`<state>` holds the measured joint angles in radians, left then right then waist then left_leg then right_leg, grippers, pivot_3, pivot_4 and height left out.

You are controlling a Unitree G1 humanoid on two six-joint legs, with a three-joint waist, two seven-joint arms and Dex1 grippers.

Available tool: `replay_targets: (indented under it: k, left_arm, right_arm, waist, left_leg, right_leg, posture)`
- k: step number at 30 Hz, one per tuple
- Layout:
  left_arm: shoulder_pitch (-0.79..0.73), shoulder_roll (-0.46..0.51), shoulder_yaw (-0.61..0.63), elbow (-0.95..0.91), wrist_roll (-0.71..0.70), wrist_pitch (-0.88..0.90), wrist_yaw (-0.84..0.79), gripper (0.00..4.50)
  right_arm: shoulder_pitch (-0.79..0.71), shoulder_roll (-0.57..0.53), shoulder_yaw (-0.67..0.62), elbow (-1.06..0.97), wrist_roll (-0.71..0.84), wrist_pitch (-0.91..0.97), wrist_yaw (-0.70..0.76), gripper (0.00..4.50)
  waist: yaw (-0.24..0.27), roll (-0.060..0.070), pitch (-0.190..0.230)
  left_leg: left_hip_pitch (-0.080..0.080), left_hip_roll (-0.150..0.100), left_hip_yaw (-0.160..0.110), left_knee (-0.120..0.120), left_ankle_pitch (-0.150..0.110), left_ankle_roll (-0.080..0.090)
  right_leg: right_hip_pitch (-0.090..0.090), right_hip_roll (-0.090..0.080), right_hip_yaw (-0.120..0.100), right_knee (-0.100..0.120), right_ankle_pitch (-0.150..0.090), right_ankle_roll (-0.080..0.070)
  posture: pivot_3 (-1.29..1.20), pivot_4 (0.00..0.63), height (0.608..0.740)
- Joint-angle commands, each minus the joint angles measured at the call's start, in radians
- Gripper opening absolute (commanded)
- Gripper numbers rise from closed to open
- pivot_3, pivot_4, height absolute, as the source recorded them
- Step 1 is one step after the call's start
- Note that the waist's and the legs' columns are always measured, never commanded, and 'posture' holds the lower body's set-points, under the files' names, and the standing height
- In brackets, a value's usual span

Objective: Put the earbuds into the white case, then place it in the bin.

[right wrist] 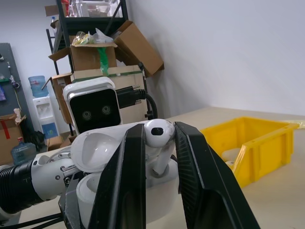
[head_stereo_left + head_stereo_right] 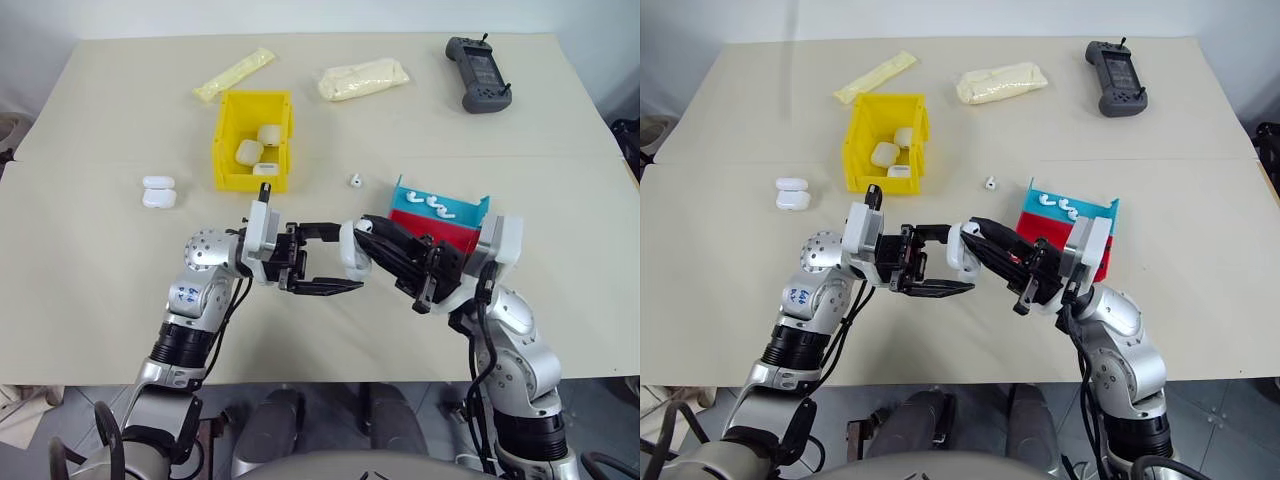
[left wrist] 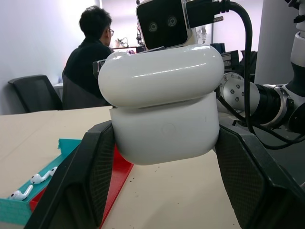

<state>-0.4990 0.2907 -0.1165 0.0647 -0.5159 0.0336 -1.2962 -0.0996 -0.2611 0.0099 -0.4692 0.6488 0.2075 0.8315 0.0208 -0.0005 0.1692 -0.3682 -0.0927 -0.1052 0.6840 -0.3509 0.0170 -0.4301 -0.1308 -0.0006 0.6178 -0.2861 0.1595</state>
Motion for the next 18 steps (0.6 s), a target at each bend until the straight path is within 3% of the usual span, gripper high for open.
replay_targets:
  k: [1,9,10,18]
  left_arm:
    - [-0.009,-0.005,0.015,-0.042,-0.021,-0.010,0.006,2.99]
    - [-0.016,-0.022,0.016,-0.029,-0.012,-0.026,0.009,2.99]
    - [-0.018,-0.025,0.015,-0.026,-0.011,-0.029,0.010,2.99]
    - [-0.023,-0.053,0.009,0.001,0.001,-0.057,0.013,2.99]
  right_arm:
    - [0.024,-0.020,0.016,0.006,0.007,0.000,0.021,0.50]
    - [0.013,-0.064,0.018,-0.002,0.070,0.064,0.022,0.50]
    - [0.007,-0.071,0.015,-0.007,0.079,0.071,0.023,1.23]
    - [-0.041,-0.159,-0.042,-0.039,0.142,0.116,0.033,3.79]
  waist:
    - [0.000,0.000,0.000]
    - [0.000,0.000,0.000]
    - [0.000,0.000,0.000]
    - [0.003,0.000,0.000]
  left_leg:
    - [0.000,0.000,0.000,0.000,0.000,0.000]
    - [0.000,0.000,0.000,0.000,0.000,0.000]
    - [0.000,0.000,0.000,0.000,0.000,0.000]
    - [0.000,0.000,0.000,0.000,0.000,0.000]
  right_leg:
    - [0.000,0.000,0.000,0.000,0.000,0.000]
    - [0.000,0.000,0.000,0.000,0.000,0.000]
    - [0.000,0.000,0.000,0.000,0.000,0.000]
    - [0.000,0.000,0.000,-0.001,0.000,0.000]
  posture:
    - [0.00,0.150,0.740]
    - [0.00,0.150,0.740]
    - [0.00,0.150,0.740]
    - [0.00,0.150,0.740]
